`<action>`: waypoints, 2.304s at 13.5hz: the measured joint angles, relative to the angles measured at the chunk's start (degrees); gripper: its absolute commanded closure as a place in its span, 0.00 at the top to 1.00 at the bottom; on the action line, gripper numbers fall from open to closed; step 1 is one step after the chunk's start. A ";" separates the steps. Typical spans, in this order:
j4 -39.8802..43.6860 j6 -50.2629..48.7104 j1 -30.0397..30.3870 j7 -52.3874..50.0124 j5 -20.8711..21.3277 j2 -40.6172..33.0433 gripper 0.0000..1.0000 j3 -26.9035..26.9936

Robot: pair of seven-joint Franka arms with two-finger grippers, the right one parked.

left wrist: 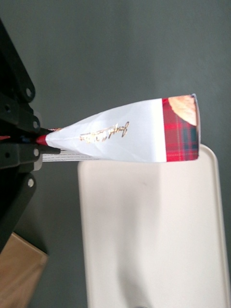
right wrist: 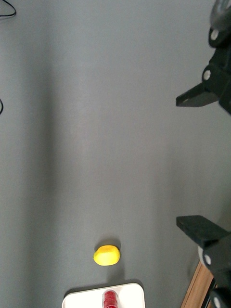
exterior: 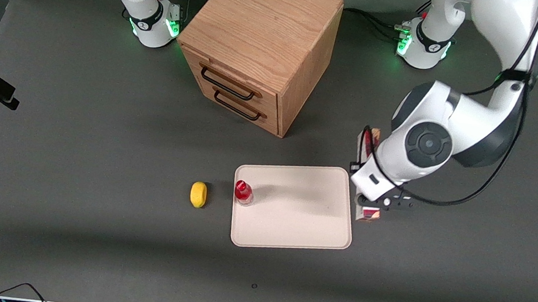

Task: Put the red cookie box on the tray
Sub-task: 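Carry the held cookie box over the white tray, then lower the box onto the tray and open the left gripper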

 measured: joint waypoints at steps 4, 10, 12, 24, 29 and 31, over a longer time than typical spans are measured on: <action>0.69 9.51 -0.65 -5.86 1.97 7.35 0.00 -0.52; 0.66 16.89 -3.56 -12.37 9.31 12.96 0.00 -0.78; 0.66 18.77 -3.59 -12.52 10.96 14.49 0.00 -0.77; 1.44 20.95 -3.19 -12.64 13.26 16.23 1.00 -0.60; 3.66 8.21 -0.81 -1.99 10.08 8.50 1.00 -0.68; 3.81 1.45 1.64 2.02 5.17 2.83 1.00 -0.62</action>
